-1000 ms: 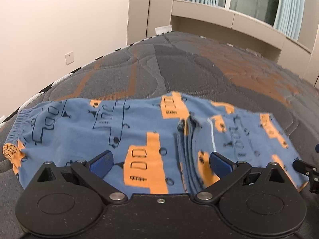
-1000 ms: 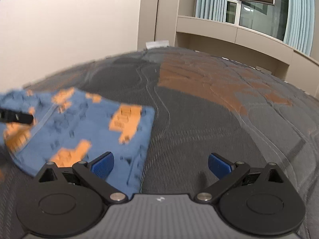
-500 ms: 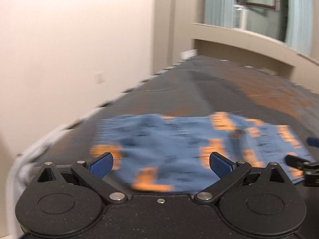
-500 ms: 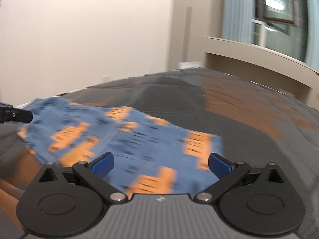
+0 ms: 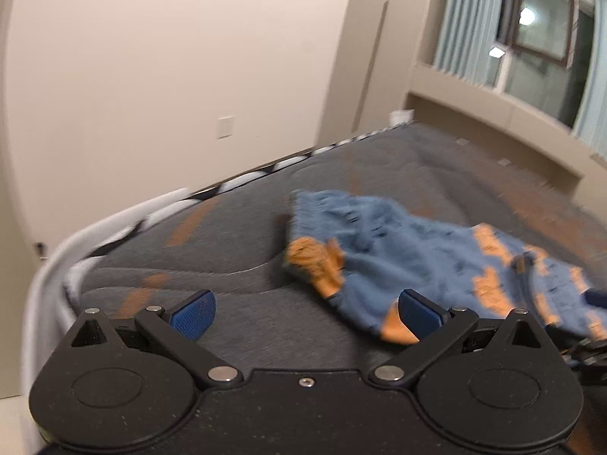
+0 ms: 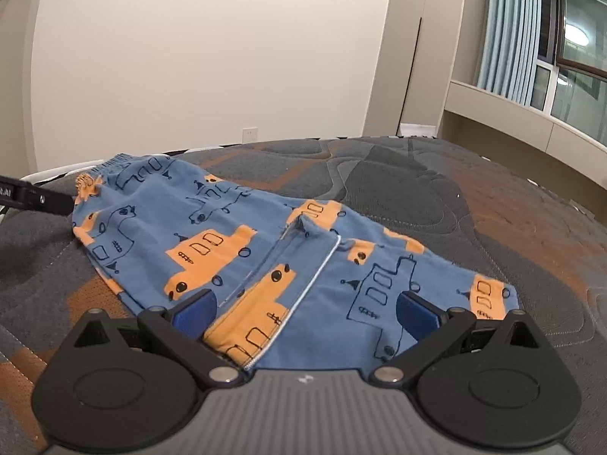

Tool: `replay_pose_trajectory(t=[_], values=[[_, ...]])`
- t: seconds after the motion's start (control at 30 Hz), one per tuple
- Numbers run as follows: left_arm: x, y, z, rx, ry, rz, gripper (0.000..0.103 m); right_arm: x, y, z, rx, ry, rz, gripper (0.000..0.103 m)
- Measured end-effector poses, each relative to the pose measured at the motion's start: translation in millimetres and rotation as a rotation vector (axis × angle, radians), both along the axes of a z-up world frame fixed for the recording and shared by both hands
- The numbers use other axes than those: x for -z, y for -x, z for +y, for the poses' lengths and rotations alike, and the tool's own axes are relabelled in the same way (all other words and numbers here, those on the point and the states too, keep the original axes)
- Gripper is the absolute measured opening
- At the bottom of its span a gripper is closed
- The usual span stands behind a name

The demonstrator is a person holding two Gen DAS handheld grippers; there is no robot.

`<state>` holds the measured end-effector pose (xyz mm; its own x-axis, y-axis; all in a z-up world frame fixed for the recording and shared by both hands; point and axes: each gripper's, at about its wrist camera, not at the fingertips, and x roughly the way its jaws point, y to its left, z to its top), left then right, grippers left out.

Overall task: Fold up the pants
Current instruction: 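Grasp the elastic waistband with the left gripper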

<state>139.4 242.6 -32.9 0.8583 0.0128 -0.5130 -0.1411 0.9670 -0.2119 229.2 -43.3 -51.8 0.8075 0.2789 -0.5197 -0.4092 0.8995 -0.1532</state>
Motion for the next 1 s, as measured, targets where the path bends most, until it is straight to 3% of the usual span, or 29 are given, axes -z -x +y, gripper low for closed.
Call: replay_pose_trajectory(t=[0.2,0.3,0.57,0.77,0.87,1.0], values=[[4,-19,20,0.009,0.206,-0.036,0.102,4,1,4,0.023,0.012,0.012,0.103],[3,-27,26,-0.032,0.225,-0.021,0.102,5,2,6,0.028,0.014,0.013,0.103],[8,-25,30,-0.016,0.322,-0.028,0.101,5,1,4,0.036,0.002,0.021,0.103],[8,-26,22,-0.054,0.342,-0.019,0.101,5,3,5,0.037,0.006,0.017,0.103],[7,-22,21,-0.075,0.368,-0.023,0.095,5,3,4,0.035,0.000,0.018,0.103],[14,-11,22,-0.180,0.451,-0.066,0.080,5,2,3,0.035,-0.006,0.020,0.103]])
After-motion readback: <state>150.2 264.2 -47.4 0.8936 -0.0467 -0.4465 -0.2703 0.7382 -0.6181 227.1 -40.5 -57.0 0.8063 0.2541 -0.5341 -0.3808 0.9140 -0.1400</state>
